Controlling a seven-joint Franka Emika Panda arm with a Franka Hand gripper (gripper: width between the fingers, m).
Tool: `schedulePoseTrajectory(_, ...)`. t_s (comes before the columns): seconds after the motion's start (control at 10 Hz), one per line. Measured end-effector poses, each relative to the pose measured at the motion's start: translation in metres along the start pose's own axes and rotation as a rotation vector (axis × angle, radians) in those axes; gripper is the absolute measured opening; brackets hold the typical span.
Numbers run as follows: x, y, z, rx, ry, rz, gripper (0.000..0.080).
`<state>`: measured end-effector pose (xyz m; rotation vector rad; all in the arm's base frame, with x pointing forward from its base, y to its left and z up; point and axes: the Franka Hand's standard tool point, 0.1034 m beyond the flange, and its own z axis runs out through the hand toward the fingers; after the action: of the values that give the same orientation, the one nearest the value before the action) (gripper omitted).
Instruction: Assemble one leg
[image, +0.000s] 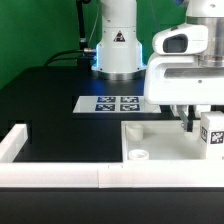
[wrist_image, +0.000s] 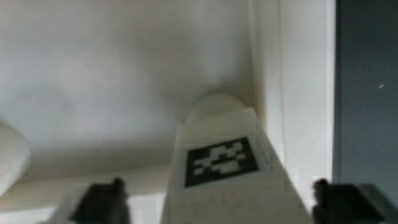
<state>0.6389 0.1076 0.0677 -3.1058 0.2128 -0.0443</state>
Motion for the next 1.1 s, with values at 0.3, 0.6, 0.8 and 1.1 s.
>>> schedulePoseTrajectory(0.3,-0.0002,-0.0005,0.0001,0.001,-0.001,0.165,0.0285)
schedulePoseTrajectory(0.6,-0.0024,-0.0045,0.001,0.003,-0.002,0.518,0.0285)
schedulePoseTrajectory(0.8,-0.0029,-0.0074,0.0004,-0.009,-0.023,0.796,0.0285)
schedulePoseTrajectory(1.1,0.001,-0.0086,0.0016,0.045,-0.034,1.254,0.0285)
